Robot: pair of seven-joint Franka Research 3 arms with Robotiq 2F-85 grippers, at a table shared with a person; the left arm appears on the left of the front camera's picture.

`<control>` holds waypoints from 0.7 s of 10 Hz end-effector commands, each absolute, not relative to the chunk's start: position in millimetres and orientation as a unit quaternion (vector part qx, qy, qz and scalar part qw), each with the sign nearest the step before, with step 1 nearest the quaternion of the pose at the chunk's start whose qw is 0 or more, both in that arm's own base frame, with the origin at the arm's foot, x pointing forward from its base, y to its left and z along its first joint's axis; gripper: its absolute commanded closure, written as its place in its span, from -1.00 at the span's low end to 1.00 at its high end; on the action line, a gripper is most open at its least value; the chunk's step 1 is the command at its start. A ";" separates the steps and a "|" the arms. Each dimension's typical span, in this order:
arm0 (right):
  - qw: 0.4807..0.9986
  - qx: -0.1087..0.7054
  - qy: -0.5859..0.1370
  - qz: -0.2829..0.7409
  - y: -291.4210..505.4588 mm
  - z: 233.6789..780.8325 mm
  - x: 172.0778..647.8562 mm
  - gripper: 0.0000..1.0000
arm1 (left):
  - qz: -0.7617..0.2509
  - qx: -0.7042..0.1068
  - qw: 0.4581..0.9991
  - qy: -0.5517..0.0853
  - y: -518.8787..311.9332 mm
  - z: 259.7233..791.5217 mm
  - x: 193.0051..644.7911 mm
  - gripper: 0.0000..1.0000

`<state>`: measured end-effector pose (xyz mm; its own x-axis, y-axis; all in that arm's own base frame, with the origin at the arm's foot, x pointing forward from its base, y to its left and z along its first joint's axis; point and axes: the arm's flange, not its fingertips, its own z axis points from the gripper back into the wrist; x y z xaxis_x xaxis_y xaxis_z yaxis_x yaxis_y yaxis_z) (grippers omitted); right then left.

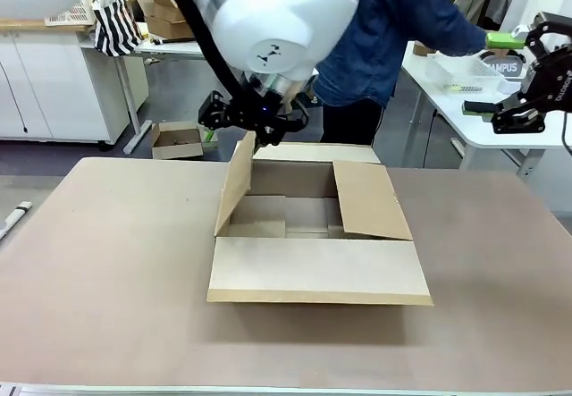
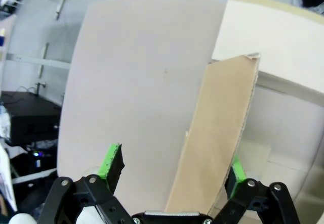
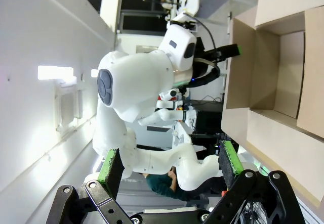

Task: Pack the gift set into the box.
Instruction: Place both hands on the side flaps of the Package Box and spread them outward.

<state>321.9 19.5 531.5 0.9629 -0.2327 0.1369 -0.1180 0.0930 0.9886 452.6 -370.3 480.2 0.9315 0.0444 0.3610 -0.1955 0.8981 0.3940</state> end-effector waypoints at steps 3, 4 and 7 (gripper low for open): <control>0.719 0.681 -0.135 -0.037 22.2 533.4 323.7 -1.00 | 0.077 0.128 0.979 -0.138 -307.4 497.1 440.3 -1.00; 0.719 0.681 -0.135 -0.037 22.2 533.4 323.7 -1.00 | 0.078 0.102 0.984 -0.127 -293.4 498.7 439.4 -1.00; 0.719 0.681 -0.135 -0.037 22.2 533.4 323.7 -1.00 | 0.084 0.034 0.991 -0.097 -240.5 494.7 436.3 -1.00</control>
